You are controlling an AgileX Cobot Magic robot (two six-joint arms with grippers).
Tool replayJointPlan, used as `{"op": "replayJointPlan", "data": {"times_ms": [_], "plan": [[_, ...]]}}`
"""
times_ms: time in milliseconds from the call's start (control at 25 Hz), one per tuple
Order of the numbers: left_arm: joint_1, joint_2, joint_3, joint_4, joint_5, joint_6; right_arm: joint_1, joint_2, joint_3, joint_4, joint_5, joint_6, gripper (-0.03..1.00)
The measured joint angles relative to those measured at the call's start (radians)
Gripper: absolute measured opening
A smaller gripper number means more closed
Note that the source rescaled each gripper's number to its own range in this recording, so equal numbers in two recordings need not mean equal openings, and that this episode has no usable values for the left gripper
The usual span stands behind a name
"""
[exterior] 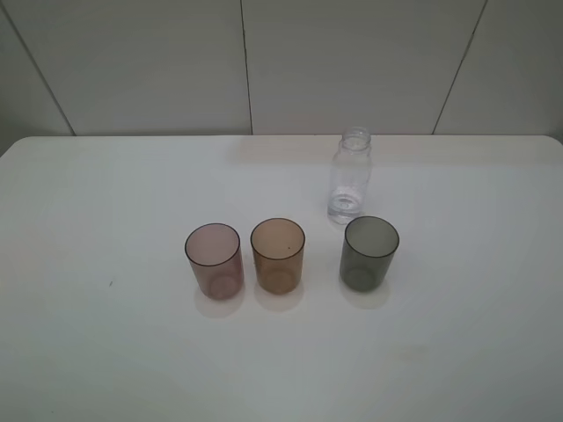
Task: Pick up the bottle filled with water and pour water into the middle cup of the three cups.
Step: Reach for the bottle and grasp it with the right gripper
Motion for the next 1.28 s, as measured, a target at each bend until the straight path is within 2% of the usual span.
{"op": "replayJointPlan", "data": {"times_ms": [1280], "plan": [[0.0, 0.0, 0.0, 0.0, 0.0, 0.0, 0.0, 0.0, 0.0, 0.0, 0.0, 0.0, 0.9]]}}
